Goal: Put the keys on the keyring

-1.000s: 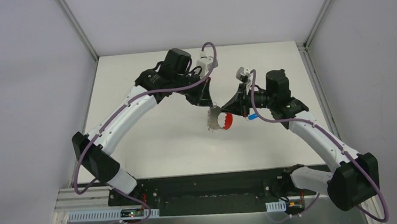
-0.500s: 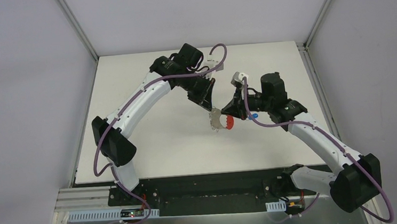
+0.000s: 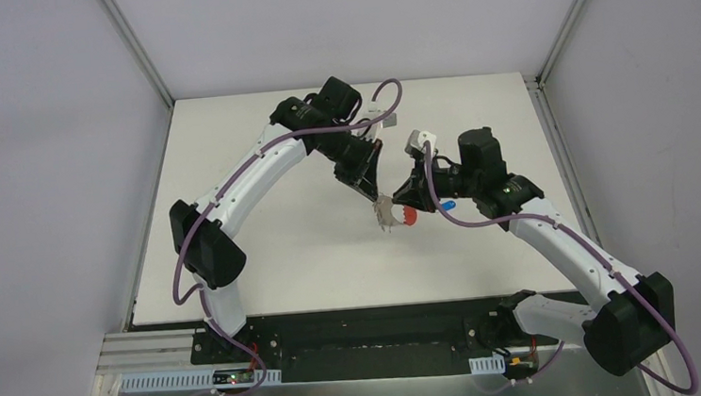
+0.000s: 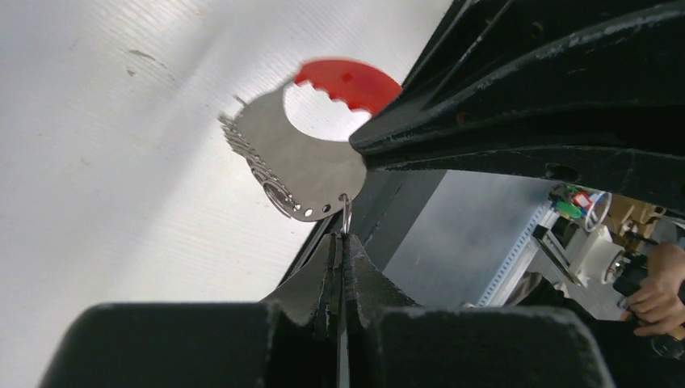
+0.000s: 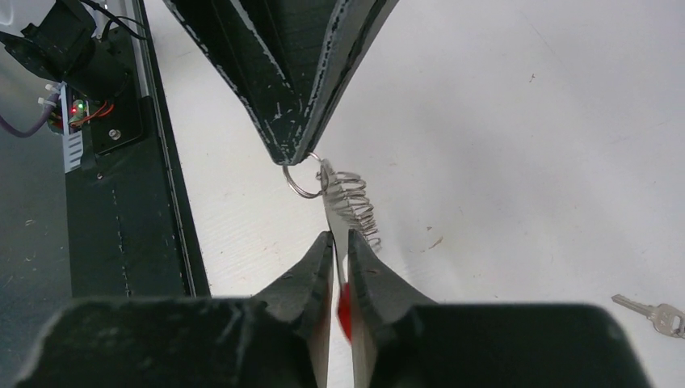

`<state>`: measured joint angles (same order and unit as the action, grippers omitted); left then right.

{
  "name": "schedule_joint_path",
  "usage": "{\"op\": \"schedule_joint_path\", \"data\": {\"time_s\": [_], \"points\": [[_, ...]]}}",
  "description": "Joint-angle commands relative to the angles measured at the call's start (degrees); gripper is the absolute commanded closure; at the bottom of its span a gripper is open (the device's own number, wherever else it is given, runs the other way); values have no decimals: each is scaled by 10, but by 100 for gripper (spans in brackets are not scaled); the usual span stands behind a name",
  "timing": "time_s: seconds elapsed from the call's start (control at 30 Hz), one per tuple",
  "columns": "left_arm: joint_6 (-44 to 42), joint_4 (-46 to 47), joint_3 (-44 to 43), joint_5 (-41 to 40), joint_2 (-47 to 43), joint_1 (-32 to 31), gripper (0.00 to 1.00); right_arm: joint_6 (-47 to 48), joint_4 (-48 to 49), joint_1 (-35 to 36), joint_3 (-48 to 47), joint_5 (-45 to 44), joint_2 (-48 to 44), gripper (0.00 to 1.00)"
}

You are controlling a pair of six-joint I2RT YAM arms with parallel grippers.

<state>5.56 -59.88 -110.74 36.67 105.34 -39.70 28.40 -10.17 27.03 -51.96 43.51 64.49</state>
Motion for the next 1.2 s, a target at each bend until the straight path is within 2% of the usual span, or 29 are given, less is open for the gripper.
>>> {"op": "schedule_joint_path", "data": {"time_s": [0.0, 0.17, 0.27, 0.43, 0.67, 0.87, 1.17], "points": [[42, -4, 12, 68, -10, -2, 100, 33, 6, 0, -26, -3, -19, 80], [99, 34, 42, 119, -19, 3, 100, 69, -38, 0, -50, 0, -25, 54], [153, 72, 69, 159, -21, 14, 100, 94, -72, 0, -73, 5, -30, 48], [304, 201, 140, 223, -20, 40, 100, 128, -133, 0, -98, 18, -38, 48], [382, 273, 169, 254, 0, 50, 100, 154, -161, 0, -100, 20, -32, 56], [509, 407, 230, 292, 0, 51, 100, 179, -164, 6, -93, -3, -27, 56], [628, 547, 278, 315, -2, 51, 100, 205, -176, 16, -90, -38, -28, 58]]}}
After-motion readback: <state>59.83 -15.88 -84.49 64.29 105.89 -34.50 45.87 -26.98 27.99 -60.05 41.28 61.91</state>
